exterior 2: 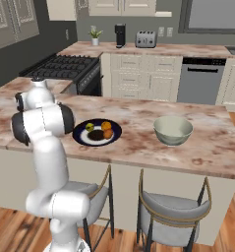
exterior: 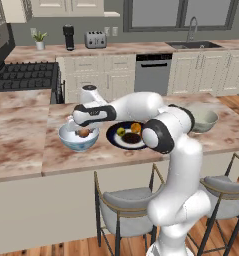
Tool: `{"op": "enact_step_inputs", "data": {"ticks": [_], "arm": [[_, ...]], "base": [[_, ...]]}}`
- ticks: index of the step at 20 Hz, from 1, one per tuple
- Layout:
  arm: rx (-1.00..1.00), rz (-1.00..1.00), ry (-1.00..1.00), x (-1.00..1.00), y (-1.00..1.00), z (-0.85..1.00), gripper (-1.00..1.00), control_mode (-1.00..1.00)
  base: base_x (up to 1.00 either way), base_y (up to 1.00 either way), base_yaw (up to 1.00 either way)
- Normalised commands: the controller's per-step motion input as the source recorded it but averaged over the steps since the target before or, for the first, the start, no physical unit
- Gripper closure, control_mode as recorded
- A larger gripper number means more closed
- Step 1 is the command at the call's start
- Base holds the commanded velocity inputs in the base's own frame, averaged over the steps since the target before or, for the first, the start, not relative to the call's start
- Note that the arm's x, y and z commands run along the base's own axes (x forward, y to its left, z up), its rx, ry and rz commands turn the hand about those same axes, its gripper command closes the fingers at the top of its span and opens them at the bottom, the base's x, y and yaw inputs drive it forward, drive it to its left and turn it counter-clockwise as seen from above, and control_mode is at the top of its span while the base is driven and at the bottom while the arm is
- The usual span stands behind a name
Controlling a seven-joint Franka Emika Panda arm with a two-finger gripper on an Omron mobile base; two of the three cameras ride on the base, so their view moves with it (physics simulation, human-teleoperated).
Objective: Take the fruits from the plate on the dining counter and place two fruits in each bowl.
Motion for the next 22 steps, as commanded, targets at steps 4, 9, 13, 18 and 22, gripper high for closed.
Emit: {"op": "enact_step_inputs", "data": {"ticks": [4, 9, 13, 18, 22], "arm": [[-0.08, 0.00, 0.12, 0.15, 0.27, -0.43, 1.00, -1.00], [-0.01, 0.00, 0.05, 0.11, 0.02, -0.31, 1.00, -1.00], [0.00, 0.00, 0.01, 0.00, 0.00, -0.19, -1.00, -1.00], [0.00, 0.00, 0.00, 0.00, -0.03, -0.03, -1.00, -1.00], [0.00, 0.00, 0.00, 0.00, -0.07, 0.02, -1.00, -1.00]], "base": [[0.00, 0.00, 0.00], [0.00, 0.00, 0.00], [0.00, 0.00, 0.00], [0.00, 0.00, 0.00], [0.00, 0.00, 0.00]]}}
